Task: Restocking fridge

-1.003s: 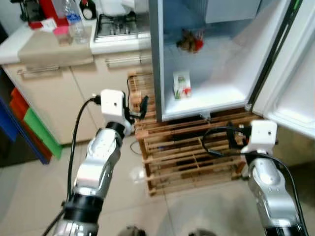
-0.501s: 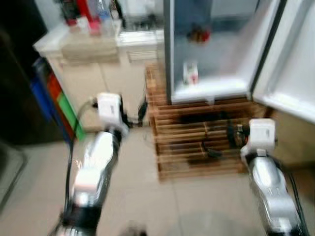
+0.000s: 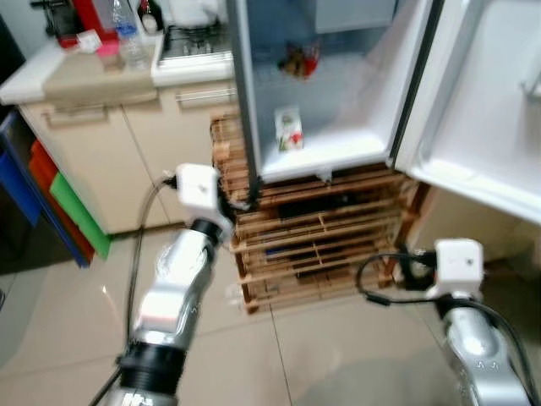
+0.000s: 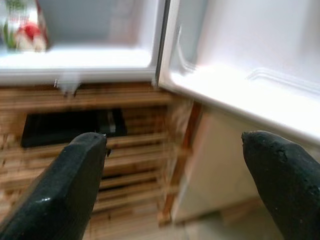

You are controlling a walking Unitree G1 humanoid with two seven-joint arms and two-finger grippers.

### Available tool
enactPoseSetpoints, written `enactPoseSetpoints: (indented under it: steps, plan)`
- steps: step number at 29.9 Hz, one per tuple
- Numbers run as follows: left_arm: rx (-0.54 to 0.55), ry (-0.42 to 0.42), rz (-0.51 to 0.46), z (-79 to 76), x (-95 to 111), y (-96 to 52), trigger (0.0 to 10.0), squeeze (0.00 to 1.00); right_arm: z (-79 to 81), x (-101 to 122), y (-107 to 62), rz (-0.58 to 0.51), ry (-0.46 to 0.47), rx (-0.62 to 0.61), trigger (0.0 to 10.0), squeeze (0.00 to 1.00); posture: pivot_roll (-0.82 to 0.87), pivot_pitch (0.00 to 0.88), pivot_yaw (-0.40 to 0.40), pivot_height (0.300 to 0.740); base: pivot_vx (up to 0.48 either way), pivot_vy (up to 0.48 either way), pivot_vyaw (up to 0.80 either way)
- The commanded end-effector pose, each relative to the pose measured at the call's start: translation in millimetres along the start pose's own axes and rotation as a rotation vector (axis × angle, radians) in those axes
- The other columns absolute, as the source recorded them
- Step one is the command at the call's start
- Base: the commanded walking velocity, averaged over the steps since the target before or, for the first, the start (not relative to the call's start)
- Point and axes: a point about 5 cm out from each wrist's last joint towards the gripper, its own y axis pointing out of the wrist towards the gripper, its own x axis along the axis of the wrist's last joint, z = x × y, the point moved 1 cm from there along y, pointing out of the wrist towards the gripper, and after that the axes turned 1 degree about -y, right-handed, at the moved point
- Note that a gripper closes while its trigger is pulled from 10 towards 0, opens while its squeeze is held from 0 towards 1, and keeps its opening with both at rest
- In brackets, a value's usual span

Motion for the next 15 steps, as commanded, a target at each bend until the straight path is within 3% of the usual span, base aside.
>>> enactPoseSetpoints:
  steps: [1,7,10,15]
  plan:
    - [0.026,0.034,-0.002,11.7,1,-2.8,10.0,0.00,8.7,3,0.9,-0.011,0.008,0.022,10.0,0.00,-0.16,0.000,0.108,0.740,0.330,-0.345,0.00]
    - [-0.007,0.020,-0.014,5.7,2,-1.3,10.0,0.00,9.9,1,-0.6,-0.004,0.004,0.026,10.0,0.00,-0.17,0.000,0.113,0.740,0.314,-0.360,0.00]
    - [-0.028,-0.011,-0.005,0.3,0,-0.6,10.0,0.00,10.8,-1,-0.6,0.004,-0.002,0.028,10.0,0.00,-0.17,0.000,0.116,0.740,0.000,0.000,0.00]
    - [-0.062,0.022,-0.024,-1.5,4,-0.2,10.0,0.00,16.0,1,1.6,-0.005,-0.016,0.039,10.0,0.00,-0.17,0.000,0.120,0.740,0.000,-0.338,0.79]
